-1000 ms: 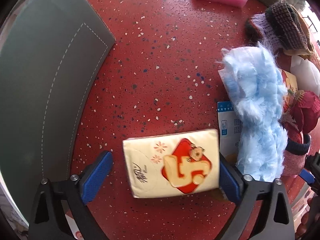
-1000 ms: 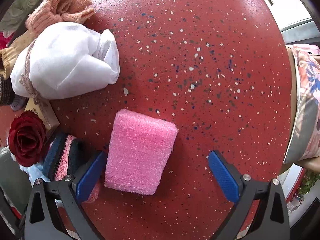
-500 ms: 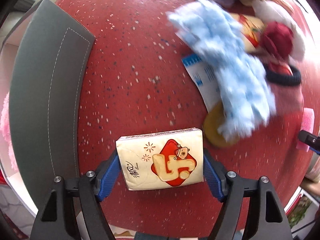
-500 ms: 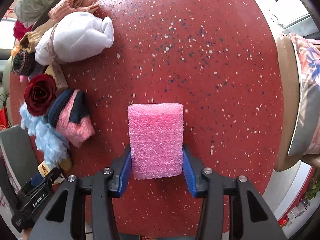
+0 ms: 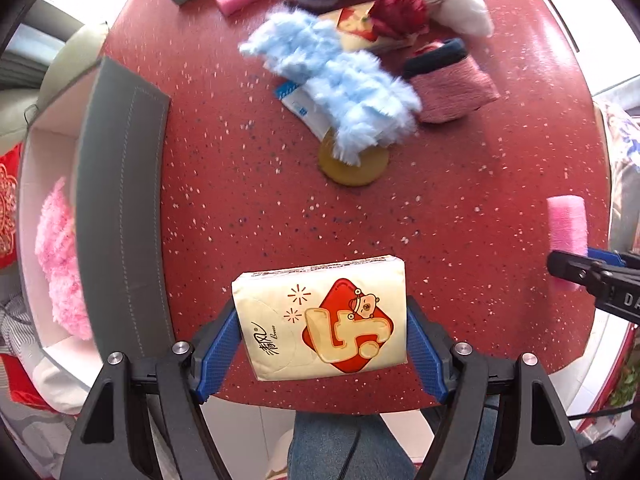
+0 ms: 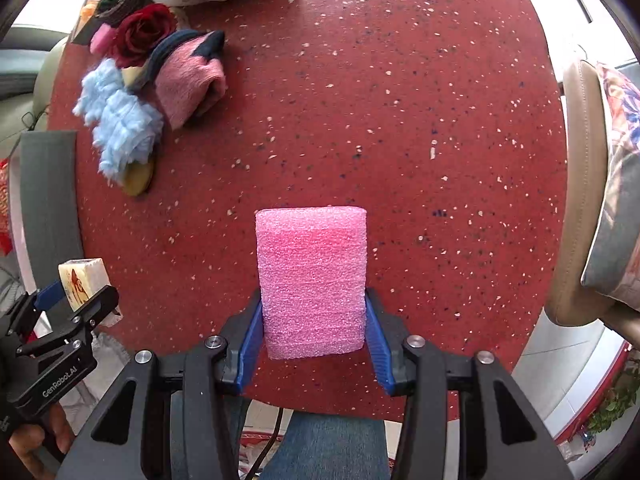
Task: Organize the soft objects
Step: 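Lift the tissue pack and pink foam block and hold them above the table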
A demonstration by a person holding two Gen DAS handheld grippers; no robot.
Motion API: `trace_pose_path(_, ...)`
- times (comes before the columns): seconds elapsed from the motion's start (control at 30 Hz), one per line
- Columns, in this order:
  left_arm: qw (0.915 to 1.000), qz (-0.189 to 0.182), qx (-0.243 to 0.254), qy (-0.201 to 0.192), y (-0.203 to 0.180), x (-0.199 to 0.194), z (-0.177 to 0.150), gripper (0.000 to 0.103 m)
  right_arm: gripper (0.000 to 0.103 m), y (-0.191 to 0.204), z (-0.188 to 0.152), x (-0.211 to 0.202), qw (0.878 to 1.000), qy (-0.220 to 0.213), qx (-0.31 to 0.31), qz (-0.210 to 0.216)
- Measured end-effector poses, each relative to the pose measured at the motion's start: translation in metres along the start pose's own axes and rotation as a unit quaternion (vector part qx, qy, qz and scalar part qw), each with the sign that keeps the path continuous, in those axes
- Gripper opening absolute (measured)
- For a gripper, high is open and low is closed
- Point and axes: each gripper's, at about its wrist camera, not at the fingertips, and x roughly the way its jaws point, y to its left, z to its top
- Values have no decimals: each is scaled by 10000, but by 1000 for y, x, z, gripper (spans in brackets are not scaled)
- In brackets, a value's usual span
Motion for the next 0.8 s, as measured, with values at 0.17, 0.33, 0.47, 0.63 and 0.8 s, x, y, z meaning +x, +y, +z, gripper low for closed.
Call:
trace_pose_path(0.17,9997,56,49,-221,-12,-31,-5,77,50,9,-12,-7,9996,-132,-204,104)
trace_pose_path(0.33,9991,118,162,-384,-23,-46,-8,77,50,5,6,-33,9987,-298,-317,268)
trace_pose_path(0.47,9983,178,212,-510,-20,-46,-13,77,50,-3,11,-44,9984,-335,-305,346)
trace_pose_path(0.63,9980,221,155,-576,-20,-53,-16,77,50,-12,21,-68,9979,-426,-242,425)
trace_pose_path(0.8,9980,214,100,-586,-17,-52,-19,77,50,-7,24,-78,9974,-494,-274,442)
